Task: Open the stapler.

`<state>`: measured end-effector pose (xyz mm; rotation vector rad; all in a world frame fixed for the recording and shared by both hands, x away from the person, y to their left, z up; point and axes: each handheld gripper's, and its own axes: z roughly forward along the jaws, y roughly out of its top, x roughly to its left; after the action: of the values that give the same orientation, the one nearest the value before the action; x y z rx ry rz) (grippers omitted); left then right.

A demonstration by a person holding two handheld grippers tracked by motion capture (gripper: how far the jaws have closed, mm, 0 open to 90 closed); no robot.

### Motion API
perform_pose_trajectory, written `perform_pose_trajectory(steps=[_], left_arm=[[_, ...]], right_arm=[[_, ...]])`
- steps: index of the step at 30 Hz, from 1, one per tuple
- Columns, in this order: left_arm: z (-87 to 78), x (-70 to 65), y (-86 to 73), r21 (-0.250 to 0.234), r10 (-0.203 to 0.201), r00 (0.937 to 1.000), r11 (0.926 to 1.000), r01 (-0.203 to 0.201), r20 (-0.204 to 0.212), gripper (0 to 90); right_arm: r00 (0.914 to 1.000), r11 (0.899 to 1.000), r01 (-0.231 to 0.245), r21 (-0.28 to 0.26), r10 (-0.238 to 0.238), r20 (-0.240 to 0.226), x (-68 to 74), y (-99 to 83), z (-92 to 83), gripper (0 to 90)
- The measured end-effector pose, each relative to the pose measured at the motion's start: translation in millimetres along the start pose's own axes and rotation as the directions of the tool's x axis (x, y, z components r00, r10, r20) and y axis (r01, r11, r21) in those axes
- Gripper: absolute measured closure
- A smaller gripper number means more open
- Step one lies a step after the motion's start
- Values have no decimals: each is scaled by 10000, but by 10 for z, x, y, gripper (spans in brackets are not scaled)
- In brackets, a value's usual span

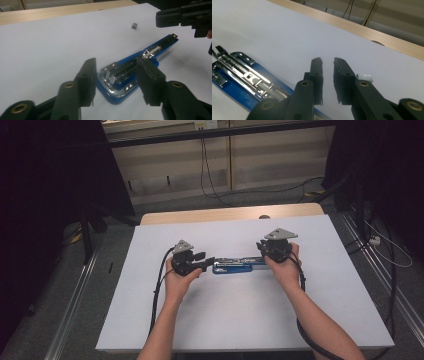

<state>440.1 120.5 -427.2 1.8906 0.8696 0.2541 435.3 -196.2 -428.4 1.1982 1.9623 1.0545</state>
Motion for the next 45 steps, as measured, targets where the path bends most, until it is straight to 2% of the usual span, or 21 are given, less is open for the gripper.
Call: perform_pose_trajectory(steps=[2, 6, 9, 10, 15, 19, 28, 39, 45], left_arm=[[-32, -7, -2, -58, 79, 10000, 10000, -79, -7, 454], [-87, -13, -24, 202, 225, 9994, 9996, -220, -278, 334], [-110, -12, -40, 241, 181, 9992, 9996, -173, -347, 252], [-116, -12, -41, 252, 197, 9991, 9995, -187, -377, 239], [-130, -18, -48, 248, 275, 9986, 9993, -264, -446, 199], [-136, -12, -50, 224, 257, 9986, 9994, -247, -456, 188], [-138, 20, -55, 242, 166, 9984, 9996, -153, -544, 178], [-135, 51, -63, 307, 84, 9976, 9995, -63, -686, 178], [-133, 60, -65, 311, 44, 9974, 9995, -22, -722, 178]], right_arm=[[9999, 9999, -101, 46, 101, 48, -28, 23, 5, 693], [9980, 9982, -567, 188, 561, 292, -109, 46, 28, 558], [9944, 9948, -945, 384, 926, 502, -189, 44, 66, 437], [9921, 9921, -1161, 478, 1135, 540, -216, 39, 85, 414], [9840, 9854, -1584, 627, 1523, 925, -331, 17, 166, 324], [9812, 9809, -1741, 865, 1654, 996, -407, 2, 237, 298], [9827, 9803, -1645, 1095, 1534, 1034, -583, -6, 366, 275], [9889, 9779, -1380, 1572, 1272, 771, -657, -10, 558, 279], [9898, 9764, -1302, 1725, 1177, 806, -664, -16, 622, 335]])
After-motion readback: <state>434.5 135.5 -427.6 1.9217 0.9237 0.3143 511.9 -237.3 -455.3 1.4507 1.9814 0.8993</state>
